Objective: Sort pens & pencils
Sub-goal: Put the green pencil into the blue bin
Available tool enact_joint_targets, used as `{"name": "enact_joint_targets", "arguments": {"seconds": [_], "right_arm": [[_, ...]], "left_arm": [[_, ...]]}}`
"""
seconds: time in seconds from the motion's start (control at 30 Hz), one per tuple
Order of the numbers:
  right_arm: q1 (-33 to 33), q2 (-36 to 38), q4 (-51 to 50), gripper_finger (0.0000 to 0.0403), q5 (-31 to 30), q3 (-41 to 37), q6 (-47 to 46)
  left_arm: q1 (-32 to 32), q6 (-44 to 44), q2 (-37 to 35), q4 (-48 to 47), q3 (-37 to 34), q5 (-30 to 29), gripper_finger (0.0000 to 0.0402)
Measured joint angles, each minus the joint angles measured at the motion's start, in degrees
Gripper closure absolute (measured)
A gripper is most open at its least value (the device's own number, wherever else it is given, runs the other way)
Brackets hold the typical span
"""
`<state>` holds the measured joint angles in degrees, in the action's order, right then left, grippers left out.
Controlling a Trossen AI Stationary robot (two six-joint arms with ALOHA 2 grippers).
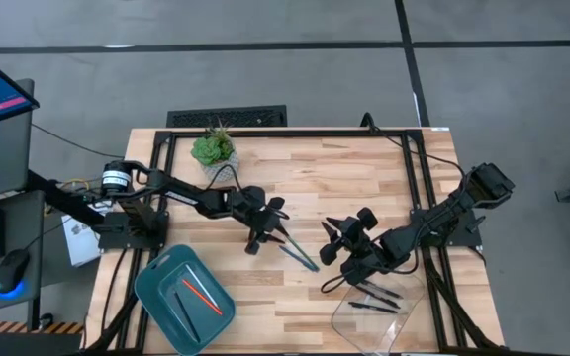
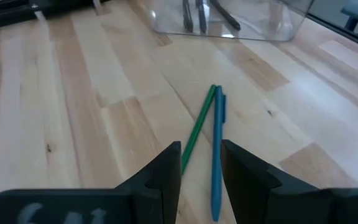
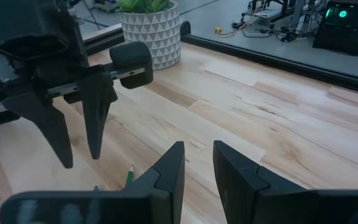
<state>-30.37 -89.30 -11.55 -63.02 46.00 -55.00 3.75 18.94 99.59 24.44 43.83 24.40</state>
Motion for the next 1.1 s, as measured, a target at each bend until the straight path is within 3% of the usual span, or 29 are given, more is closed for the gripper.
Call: {"name": "enact_joint_targets", "arguments": {"seconds": [1.1], "right_arm": [[0.0, 0.0, 0.0, 0.0295, 0.0, 0.0, 0.0]], "left_arm": [[1.9, 0.7, 2.8, 3.3, 0.0, 0.9, 0.0297]]}}
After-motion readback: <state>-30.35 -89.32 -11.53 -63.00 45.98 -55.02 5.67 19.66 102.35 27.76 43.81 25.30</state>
